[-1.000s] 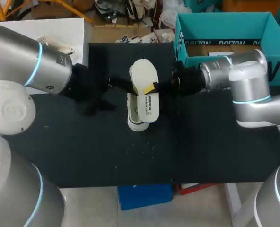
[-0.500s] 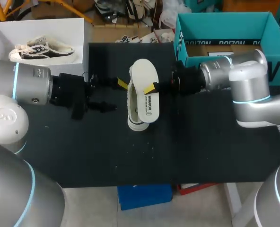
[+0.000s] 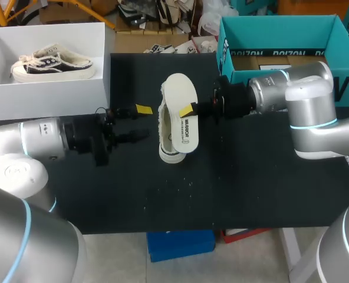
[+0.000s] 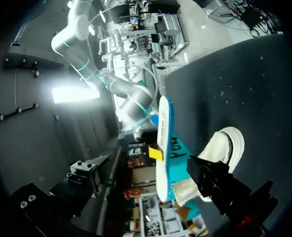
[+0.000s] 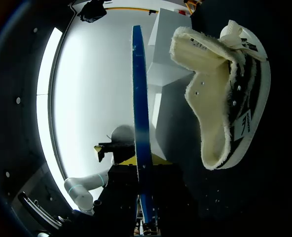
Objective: Take the shoe out of the shoebox, open the shoe tongue, remove and reinsert the insole, then place the shoe into the shoebox
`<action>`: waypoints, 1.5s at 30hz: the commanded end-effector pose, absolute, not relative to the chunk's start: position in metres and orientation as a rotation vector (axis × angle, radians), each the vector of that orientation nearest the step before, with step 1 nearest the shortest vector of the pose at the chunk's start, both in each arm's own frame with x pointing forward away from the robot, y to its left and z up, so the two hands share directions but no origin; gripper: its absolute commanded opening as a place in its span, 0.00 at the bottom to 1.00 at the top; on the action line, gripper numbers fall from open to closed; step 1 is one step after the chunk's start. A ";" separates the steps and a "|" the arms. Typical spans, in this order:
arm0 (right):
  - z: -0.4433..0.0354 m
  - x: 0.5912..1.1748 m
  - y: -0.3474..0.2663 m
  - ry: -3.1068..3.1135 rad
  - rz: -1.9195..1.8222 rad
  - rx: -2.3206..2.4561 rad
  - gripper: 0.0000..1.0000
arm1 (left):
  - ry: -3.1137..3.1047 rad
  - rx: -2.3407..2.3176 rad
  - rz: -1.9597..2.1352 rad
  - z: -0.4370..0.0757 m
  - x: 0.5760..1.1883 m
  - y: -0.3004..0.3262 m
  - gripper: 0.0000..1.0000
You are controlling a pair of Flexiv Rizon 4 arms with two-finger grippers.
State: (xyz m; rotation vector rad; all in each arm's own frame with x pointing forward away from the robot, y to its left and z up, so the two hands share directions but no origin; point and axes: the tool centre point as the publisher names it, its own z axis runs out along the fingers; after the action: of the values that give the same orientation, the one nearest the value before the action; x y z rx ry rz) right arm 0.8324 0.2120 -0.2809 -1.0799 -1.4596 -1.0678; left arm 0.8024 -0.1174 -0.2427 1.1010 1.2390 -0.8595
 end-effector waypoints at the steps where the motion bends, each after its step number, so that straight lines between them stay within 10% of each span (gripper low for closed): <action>1: -0.281 0.833 0.213 -1.461 -1.064 -1.081 0.00 | 1.095 1.027 -0.939 -0.250 0.825 -0.125 1.00; 7: -0.281 0.833 0.213 -1.461 -1.064 -1.081 0.00 | 1.097 1.046 -0.938 -0.251 0.849 -0.138 1.00; 10: -0.281 0.833 0.213 -1.461 -1.064 -1.081 0.00 | 1.101 1.059 -0.933 -0.252 0.859 -0.147 0.61; 15: -0.281 0.833 0.213 -1.461 -1.064 -1.081 0.00 | 1.104 1.070 -0.929 -0.254 0.871 -0.160 0.47; 45: -0.281 0.833 0.213 -1.461 -1.064 -1.081 0.00 | 1.114 1.092 -0.930 -0.263 0.884 -0.203 0.22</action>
State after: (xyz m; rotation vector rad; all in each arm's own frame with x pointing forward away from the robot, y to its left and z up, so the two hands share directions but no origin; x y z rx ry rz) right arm 0.8324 0.2120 -0.2809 -1.0798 -1.4596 -1.0678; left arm 0.8841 -0.1997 -0.2624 1.0934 1.1137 -0.9369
